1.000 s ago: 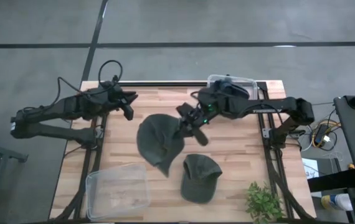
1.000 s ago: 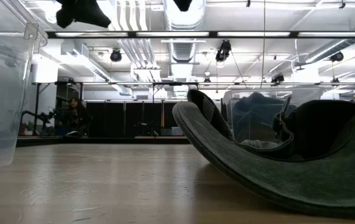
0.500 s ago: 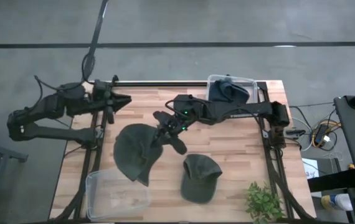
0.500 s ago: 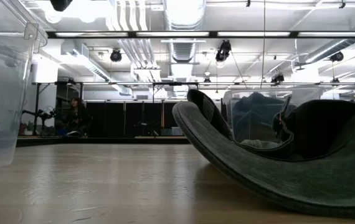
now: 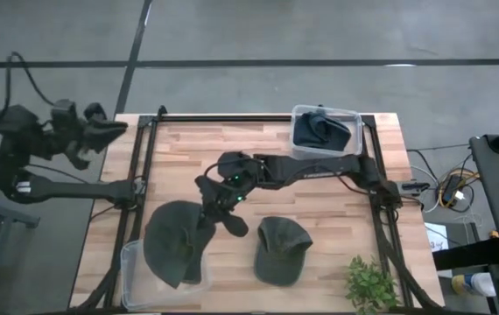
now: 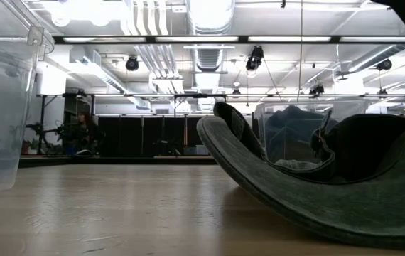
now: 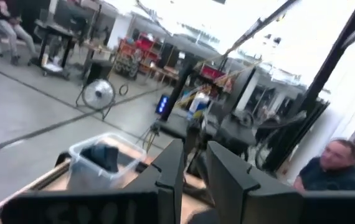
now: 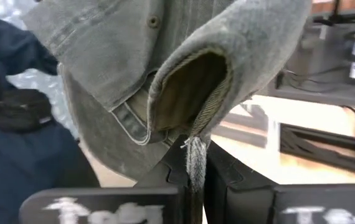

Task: Pick & Place hat
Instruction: Put the top gray cap into the bottom transparent bin

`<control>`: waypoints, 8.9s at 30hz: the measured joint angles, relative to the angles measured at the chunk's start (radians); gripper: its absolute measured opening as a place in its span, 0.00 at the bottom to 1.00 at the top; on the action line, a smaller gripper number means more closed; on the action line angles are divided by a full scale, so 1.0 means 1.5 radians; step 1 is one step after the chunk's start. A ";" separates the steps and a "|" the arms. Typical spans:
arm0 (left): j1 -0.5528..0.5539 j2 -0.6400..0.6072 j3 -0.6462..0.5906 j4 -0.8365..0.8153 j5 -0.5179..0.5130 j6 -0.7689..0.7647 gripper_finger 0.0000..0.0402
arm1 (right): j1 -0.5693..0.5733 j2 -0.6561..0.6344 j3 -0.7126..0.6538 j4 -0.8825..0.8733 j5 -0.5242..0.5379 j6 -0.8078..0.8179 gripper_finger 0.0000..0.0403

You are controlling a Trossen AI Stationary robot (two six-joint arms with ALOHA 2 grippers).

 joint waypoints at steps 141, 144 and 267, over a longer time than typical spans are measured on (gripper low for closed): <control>0.000 0.029 -0.060 -0.161 -0.041 0.168 0.16 | -0.019 -0.018 0.106 0.101 0.960 -0.070 0.03; 0.000 0.030 -0.060 -0.162 -0.044 0.178 0.16 | -0.018 -0.019 0.106 0.102 0.959 -0.072 0.03; -0.008 0.116 -0.063 -0.544 0.447 -0.055 0.01 | 0.003 -0.194 0.105 -0.485 0.887 0.073 0.32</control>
